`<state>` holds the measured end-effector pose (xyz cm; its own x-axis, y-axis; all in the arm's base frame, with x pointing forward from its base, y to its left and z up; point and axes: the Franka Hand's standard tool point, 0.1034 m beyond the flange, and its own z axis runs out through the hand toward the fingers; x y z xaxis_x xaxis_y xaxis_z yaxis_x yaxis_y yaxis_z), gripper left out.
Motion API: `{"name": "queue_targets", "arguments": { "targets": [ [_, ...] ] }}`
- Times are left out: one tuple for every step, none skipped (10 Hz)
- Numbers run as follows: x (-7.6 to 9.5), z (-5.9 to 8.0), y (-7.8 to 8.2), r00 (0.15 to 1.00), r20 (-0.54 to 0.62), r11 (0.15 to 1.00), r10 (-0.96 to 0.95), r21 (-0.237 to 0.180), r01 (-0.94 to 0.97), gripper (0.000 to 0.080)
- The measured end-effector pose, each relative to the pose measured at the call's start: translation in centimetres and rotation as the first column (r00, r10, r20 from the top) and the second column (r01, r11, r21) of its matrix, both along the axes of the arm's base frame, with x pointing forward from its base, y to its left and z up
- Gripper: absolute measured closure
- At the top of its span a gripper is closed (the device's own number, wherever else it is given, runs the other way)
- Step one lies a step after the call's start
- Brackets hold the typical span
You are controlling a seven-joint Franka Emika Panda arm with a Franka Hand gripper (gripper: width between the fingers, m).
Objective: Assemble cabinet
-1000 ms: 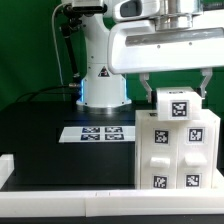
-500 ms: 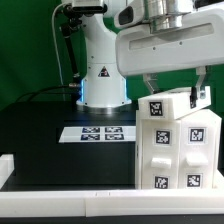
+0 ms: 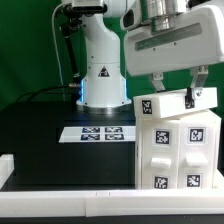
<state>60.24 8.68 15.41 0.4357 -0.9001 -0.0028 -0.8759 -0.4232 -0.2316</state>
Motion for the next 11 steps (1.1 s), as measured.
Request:
{"name": "queue_targets", "arguments": {
  "targets": [
    [-0.04,-0.01,0.04,0.989,-0.014,0.988,-0.148,0.039,0.148,0.0239],
    [-0.05,0.01,0.11,0.968,-0.033,0.967,-0.247,0.061,0.249,0.0239],
    [-0.05,0.03,0.16,0.943,-0.05,0.94,-0.328,0.076,0.331,0.0239],
    [-0.07,0.03,0.22,0.909,-0.069,0.904,-0.41,0.097,0.415,0.0239],
    [-0.08,-0.01,0.31,0.869,-0.09,0.861,-0.487,0.117,0.495,0.0239],
    [-0.1,-0.01,0.44,0.807,-0.12,0.796,-0.578,0.135,0.59,0.0239],
    [-0.12,0.01,0.6,0.754,-0.14,0.741,-0.642,0.141,0.657,0.0239],
    [-0.21,-0.05,0.61,0.718,-0.156,0.705,-0.678,0.142,0.695,0.0239],
    [-0.21,-0.07,0.52,0.682,-0.17,0.667,-0.712,0.143,0.731,0.0239],
    [-0.24,-0.15,0.47,0.676,-0.175,0.66,-0.716,0.144,0.737,0.0239],
    [-0.18,-0.12,0.5,0.659,-0.182,0.641,-0.73,0.151,0.753,0.0239]
  ]
}}
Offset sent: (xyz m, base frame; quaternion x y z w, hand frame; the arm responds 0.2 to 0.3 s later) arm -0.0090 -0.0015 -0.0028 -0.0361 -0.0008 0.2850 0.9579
